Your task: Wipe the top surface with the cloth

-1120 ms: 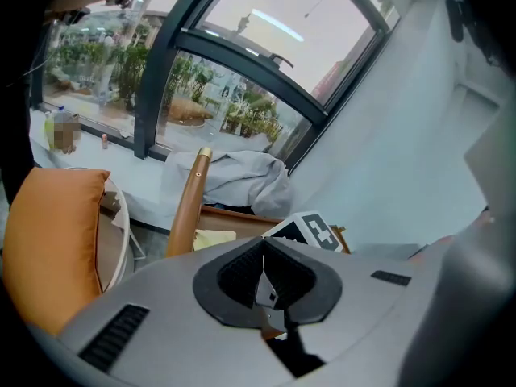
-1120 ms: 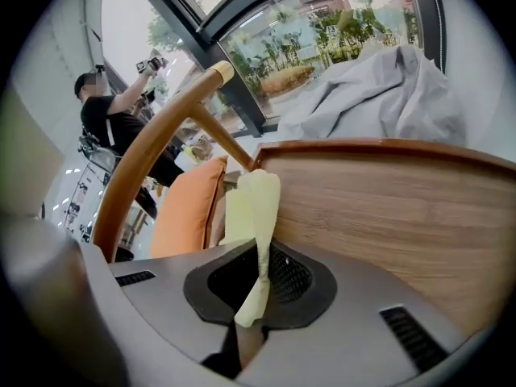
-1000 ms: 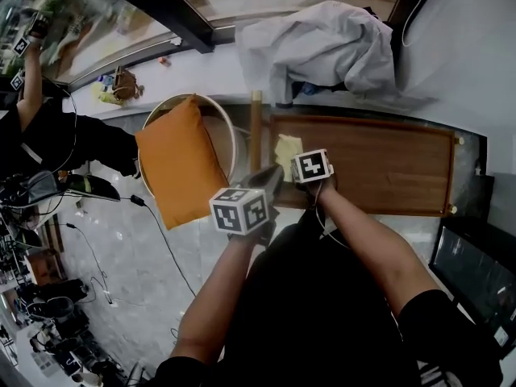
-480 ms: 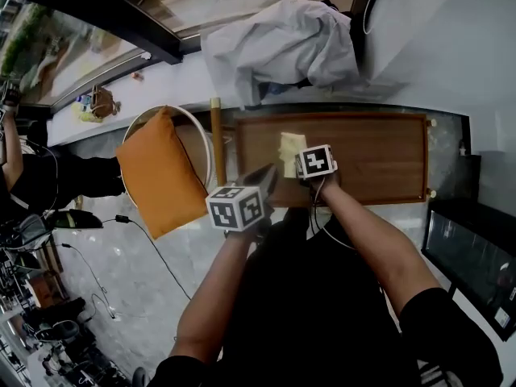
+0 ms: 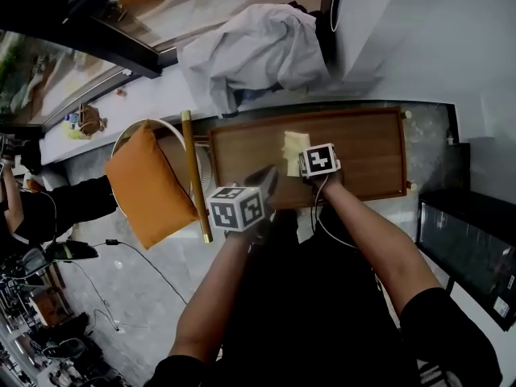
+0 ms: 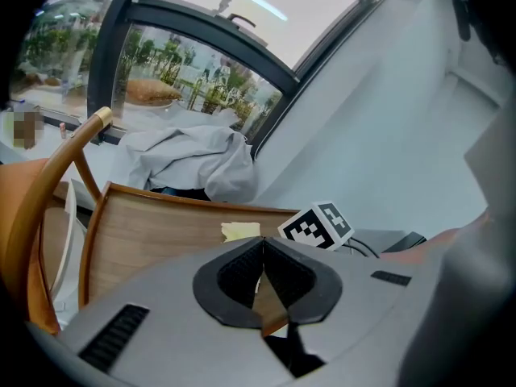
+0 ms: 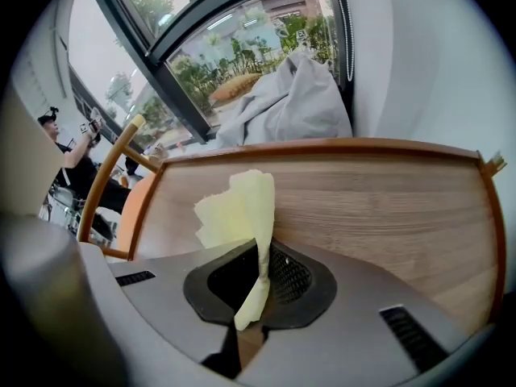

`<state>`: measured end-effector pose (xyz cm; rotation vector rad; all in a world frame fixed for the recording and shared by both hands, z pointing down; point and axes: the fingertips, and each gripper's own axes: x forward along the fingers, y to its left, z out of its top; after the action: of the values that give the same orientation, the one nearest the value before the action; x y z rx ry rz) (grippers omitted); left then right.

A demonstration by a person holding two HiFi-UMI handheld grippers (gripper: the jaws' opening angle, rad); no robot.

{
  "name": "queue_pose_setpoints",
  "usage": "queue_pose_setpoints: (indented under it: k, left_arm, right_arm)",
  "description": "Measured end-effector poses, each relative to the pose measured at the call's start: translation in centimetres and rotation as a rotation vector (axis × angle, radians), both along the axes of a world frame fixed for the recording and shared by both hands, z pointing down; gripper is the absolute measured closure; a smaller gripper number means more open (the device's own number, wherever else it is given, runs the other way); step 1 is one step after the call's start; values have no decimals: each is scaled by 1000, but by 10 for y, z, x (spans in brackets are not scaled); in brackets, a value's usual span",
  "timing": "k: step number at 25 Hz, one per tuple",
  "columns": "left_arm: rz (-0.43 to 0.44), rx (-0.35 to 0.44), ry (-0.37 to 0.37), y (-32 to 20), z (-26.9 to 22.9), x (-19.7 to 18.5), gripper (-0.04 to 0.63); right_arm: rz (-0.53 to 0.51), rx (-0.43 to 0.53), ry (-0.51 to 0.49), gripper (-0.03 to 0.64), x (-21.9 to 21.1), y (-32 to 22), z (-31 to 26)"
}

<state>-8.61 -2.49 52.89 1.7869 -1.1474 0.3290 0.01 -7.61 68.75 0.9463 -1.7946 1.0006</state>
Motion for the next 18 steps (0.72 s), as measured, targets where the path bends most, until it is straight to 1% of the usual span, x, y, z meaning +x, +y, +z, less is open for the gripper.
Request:
queue_pose_setpoints:
  k: [12, 18]
  left_arm:
    - [54, -1, 21, -23, 6, 68, 583]
    - [88, -8, 32, -25, 9, 105, 583]
  right_arm:
    - [78, 13, 34, 583, 93, -22, -2]
    - [121, 21, 53, 584, 142, -28, -4]
